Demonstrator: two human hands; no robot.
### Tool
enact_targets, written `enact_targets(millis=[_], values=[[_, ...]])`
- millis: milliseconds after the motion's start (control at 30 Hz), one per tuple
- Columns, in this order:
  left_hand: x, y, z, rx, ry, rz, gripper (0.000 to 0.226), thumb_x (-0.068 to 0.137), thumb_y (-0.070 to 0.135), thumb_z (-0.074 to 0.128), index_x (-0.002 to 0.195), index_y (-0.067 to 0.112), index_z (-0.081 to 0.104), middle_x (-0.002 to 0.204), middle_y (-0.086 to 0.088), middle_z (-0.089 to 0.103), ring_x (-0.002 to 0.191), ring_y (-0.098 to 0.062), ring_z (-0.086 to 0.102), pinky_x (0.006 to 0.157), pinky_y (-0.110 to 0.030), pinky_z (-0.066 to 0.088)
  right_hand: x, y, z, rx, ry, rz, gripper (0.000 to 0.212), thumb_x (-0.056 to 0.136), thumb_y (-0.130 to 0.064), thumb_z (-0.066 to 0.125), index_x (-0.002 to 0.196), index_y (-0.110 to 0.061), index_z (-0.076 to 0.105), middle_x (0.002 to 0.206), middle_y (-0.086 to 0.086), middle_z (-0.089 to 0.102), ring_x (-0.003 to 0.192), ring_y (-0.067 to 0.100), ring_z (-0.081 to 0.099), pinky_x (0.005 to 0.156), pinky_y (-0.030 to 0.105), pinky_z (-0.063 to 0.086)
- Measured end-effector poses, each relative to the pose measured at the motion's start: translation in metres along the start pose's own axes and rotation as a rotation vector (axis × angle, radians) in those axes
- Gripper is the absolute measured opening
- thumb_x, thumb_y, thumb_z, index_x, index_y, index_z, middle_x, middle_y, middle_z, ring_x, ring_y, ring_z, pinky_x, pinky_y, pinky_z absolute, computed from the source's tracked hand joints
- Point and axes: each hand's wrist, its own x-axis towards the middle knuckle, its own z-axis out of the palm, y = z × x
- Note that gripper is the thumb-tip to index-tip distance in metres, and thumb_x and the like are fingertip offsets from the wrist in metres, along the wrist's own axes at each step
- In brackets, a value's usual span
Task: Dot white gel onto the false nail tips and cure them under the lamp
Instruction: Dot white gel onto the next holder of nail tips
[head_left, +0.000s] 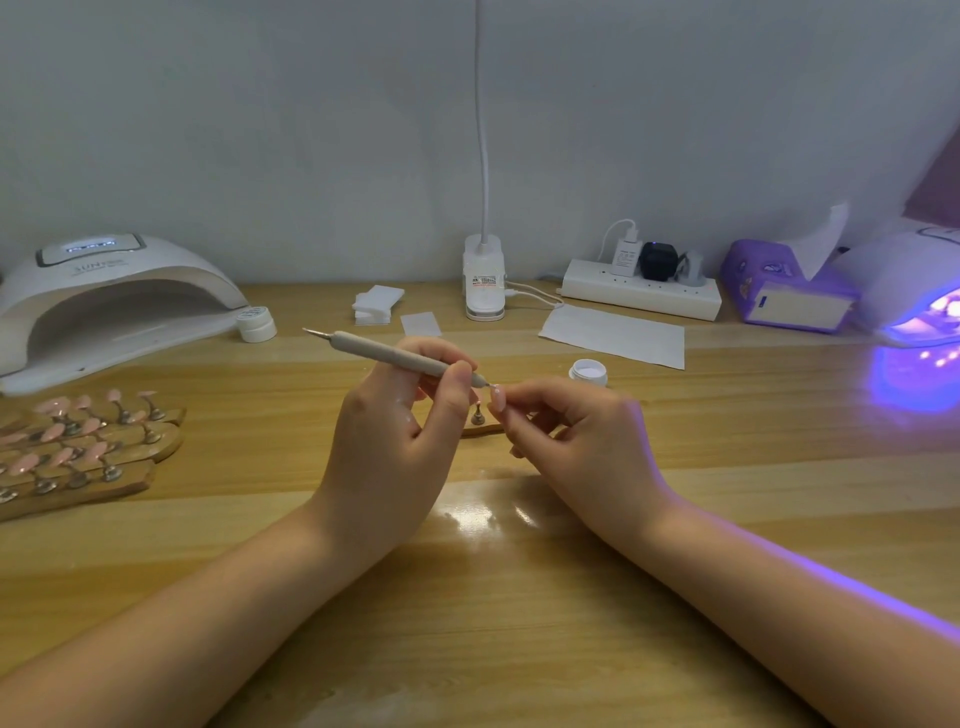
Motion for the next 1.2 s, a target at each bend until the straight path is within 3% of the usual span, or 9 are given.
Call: enact_targets(millis=[200, 400, 633, 1200], values=[[0.0017, 0.0019, -0.0014, -0.015, 0.039, 0.037, 0.008, 0.094, 0.029, 0.046, 0.093, 0.029, 0.054, 0.081, 0.011, 0.063, 0.077, -0.007, 0.063, 0.068, -0.020, 0.051, 0.0000, -0.0008, 0.0004, 0.005, 0.022, -0.006, 0.008, 0.088, -0.012, 0.069, 0.094, -0.013, 0.075, 0.074, -0.017, 0.065, 0.066, 0.010, 0.065, 0.063, 0.031, 0.055], [-0.0003, 0.0003, 0.0000, -0.011, 0.004, 0.023, 0.008, 0.092, 0.032, 0.046, 0.093, 0.029, 0.053, 0.081, 0.008, 0.063, 0.076, -0.009, 0.063, 0.066, -0.023, 0.051, 0.0002, -0.0018, 0.0001, 0.020, 0.023, -0.006, 0.009, 0.087, -0.010, 0.070, 0.095, -0.013, 0.075, 0.076, -0.013, 0.068, 0.065, 0.012, 0.065, 0.063, 0.033, 0.055], [-0.0007, 0.0003, 0.0011, -0.003, -0.016, 0.024, 0.017, 0.092, 0.030, 0.047, 0.094, 0.017, 0.057, 0.080, 0.007, 0.063, 0.075, -0.010, 0.063, 0.065, -0.022, 0.052, -0.0004, -0.0015, -0.0006, 0.012, 0.008, -0.007, 0.012, 0.087, -0.009, 0.070, 0.097, -0.012, 0.074, 0.080, -0.010, 0.070, 0.068, 0.012, 0.066, 0.063, 0.036, 0.055], [-0.0009, 0.0020, 0.0012, 0.003, -0.025, -0.007, 0.022, 0.091, 0.033, 0.047, 0.094, 0.015, 0.059, 0.079, 0.007, 0.063, 0.075, -0.011, 0.063, 0.065, -0.027, 0.052, -0.0004, -0.0022, 0.0004, 0.011, 0.035, 0.000, 0.012, 0.085, -0.007, 0.071, 0.094, -0.013, 0.075, 0.078, -0.012, 0.069, 0.066, 0.011, 0.066, 0.062, 0.035, 0.055]])
